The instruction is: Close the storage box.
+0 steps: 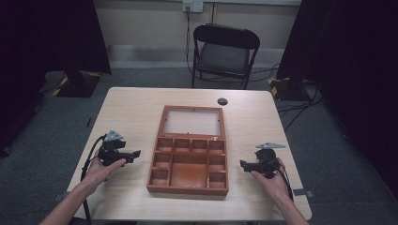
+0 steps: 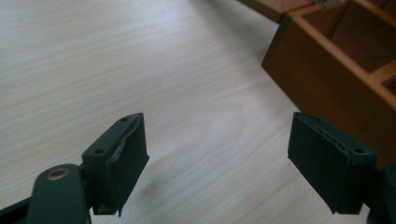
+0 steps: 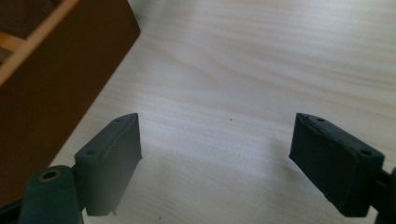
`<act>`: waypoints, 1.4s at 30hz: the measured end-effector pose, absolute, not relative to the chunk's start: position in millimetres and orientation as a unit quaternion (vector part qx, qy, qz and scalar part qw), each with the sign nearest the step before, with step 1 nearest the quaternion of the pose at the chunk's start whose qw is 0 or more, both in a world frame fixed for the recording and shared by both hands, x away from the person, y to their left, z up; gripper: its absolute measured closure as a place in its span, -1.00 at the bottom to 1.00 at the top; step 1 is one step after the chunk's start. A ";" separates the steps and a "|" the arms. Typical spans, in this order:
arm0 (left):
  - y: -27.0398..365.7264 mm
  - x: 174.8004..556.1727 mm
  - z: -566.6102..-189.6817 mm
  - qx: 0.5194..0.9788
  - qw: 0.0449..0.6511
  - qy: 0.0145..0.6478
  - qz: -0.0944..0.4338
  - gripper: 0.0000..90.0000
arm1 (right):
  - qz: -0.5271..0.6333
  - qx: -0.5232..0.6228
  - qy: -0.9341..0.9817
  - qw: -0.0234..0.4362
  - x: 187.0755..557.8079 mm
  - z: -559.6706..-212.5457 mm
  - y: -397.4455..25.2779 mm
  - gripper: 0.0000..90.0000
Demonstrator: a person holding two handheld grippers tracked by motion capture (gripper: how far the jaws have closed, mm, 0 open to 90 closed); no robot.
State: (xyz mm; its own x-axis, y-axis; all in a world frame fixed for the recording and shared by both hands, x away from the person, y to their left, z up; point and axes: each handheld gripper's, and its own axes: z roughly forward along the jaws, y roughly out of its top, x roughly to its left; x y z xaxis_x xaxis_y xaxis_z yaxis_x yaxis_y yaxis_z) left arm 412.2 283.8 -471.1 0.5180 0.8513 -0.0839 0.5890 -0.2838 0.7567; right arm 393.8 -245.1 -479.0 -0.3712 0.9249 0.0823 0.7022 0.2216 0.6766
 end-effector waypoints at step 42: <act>217.2 514.9 -434.8 0.771 0.401 0.470 0.152 -0.56 | 0.408 0.515 0.733 0.175 516.3 -438.1 -171.0 -0.52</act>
